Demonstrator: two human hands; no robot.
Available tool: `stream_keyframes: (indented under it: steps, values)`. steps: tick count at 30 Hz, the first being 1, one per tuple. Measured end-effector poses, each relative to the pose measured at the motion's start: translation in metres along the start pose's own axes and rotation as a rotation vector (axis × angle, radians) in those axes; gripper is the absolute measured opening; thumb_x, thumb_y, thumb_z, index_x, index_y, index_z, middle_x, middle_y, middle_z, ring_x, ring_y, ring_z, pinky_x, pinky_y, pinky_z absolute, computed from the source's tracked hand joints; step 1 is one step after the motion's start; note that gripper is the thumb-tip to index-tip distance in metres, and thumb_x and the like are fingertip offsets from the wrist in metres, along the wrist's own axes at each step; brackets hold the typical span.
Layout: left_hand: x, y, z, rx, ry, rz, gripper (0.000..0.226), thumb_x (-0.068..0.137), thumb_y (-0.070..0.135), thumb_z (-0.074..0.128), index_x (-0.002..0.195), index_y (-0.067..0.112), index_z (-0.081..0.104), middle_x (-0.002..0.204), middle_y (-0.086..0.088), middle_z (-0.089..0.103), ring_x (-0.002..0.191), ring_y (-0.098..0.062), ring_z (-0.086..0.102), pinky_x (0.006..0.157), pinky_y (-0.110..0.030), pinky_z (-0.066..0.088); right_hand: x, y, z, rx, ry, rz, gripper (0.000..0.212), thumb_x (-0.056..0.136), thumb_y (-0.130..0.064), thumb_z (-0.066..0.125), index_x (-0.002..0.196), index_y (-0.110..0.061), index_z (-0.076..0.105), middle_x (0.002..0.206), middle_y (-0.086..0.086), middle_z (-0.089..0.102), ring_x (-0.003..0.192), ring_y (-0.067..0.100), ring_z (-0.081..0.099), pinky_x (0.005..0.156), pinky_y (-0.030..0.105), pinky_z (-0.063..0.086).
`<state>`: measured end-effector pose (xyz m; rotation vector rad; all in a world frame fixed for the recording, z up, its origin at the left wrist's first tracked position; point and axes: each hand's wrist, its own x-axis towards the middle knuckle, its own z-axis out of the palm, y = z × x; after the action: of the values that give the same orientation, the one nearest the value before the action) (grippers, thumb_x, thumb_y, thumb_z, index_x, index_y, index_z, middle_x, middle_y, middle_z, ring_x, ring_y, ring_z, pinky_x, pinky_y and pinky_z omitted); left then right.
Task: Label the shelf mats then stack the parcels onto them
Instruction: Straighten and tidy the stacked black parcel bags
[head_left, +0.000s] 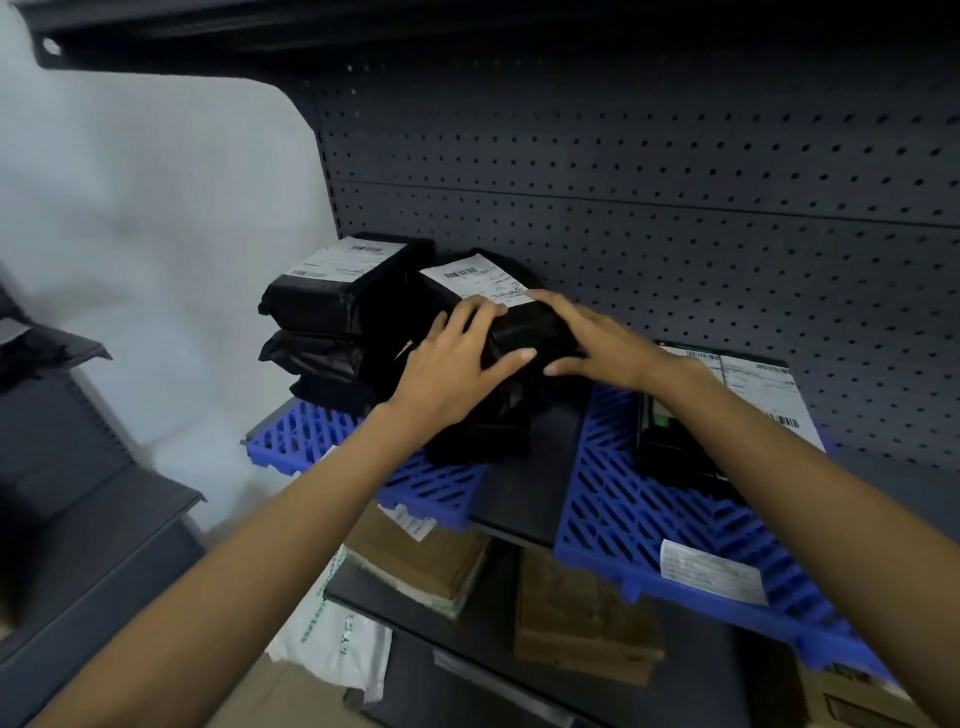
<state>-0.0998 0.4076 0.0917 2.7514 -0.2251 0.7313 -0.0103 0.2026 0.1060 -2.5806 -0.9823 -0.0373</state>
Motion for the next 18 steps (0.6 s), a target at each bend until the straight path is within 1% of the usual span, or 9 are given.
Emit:
stream_keyframes:
  steps: [2, 4, 6, 8, 10, 14, 18]
  values:
    - [-0.004, 0.004, 0.008, 0.000, -0.020, -0.025, 0.076, 0.086, 0.062, 0.059, 0.146, 0.025, 0.032, 0.153, 0.005, 0.028, 0.127, -0.027, 0.049, 0.088, -0.051, 0.053, 0.008, 0.003, 0.002, 0.043, -0.007, -0.026, 0.102, 0.079, -0.025, 0.081, 0.148, -0.046, 0.008, 0.144, 0.006, 0.046, 0.118, 0.021, 0.052, 0.098, 0.040, 0.048]
    - [-0.009, 0.006, 0.017, -0.045, -0.021, -0.055, 0.086, 0.082, 0.053, 0.069, 0.150, 0.025, 0.025, 0.159, 0.005, 0.016, 0.129, -0.026, 0.049, 0.086, -0.048, 0.053, 0.014, 0.005, 0.007, 0.107, 0.010, -0.045, 0.105, 0.074, -0.016, 0.084, 0.145, -0.044, 0.012, 0.134, 0.006, 0.052, 0.110, 0.021, 0.056, 0.091, 0.038, 0.050]
    - [-0.011, 0.009, 0.024, -0.114, 0.023, -0.068, 0.088, 0.081, 0.045, 0.075, 0.151, 0.023, 0.026, 0.160, 0.005, 0.014, 0.132, -0.021, 0.044, 0.084, -0.046, 0.052, 0.016, 0.007, 0.013, 0.150, 0.036, -0.062, 0.104, 0.074, -0.012, 0.084, 0.144, -0.043, 0.013, 0.130, 0.008, 0.054, 0.111, 0.024, 0.058, 0.092, 0.042, 0.052]
    - [-0.010, 0.013, 0.027, -0.176, 0.071, -0.079, 0.086, 0.081, 0.040, 0.077, 0.149, 0.020, 0.028, 0.159, 0.005, 0.016, 0.133, -0.017, 0.043, 0.084, -0.044, 0.054, 0.019, 0.008, 0.016, 0.169, 0.064, -0.077, 0.102, 0.075, -0.012, 0.083, 0.143, -0.042, 0.013, 0.128, 0.010, 0.056, 0.109, 0.025, 0.059, 0.092, 0.045, 0.052]
    - [-0.009, 0.016, 0.030, -0.207, 0.096, -0.093, 0.084, 0.081, 0.037, 0.077, 0.148, 0.019, 0.030, 0.158, 0.005, 0.017, 0.134, -0.016, 0.040, 0.085, -0.046, 0.055, 0.020, 0.010, 0.018, 0.161, 0.089, -0.089, 0.101, 0.075, -0.012, 0.082, 0.143, -0.042, 0.014, 0.125, 0.010, 0.058, 0.107, 0.025, 0.061, 0.091, 0.044, 0.053]
    - [-0.009, 0.016, 0.032, -0.196, 0.109, -0.103, 0.086, 0.080, 0.036, 0.078, 0.148, 0.021, 0.029, 0.159, 0.005, 0.015, 0.138, -0.015, 0.036, 0.088, -0.050, 0.054, 0.021, 0.014, 0.019, 0.181, 0.085, -0.124, 0.102, 0.074, -0.010, 0.083, 0.143, -0.043, 0.014, 0.132, 0.010, 0.055, 0.112, 0.024, 0.058, 0.094, 0.044, 0.052]
    - [-0.007, 0.018, 0.035, -0.267, 0.127, -0.133, 0.086, 0.077, 0.043, 0.079, 0.146, 0.024, 0.030, 0.159, 0.009, 0.013, 0.141, -0.014, 0.033, 0.096, -0.051, 0.050, 0.020, 0.014, 0.016, 0.232, 0.071, -0.137, 0.101, 0.075, -0.011, 0.082, 0.144, -0.042, 0.015, 0.141, 0.008, 0.050, 0.122, 0.024, 0.053, 0.101, 0.047, 0.048]
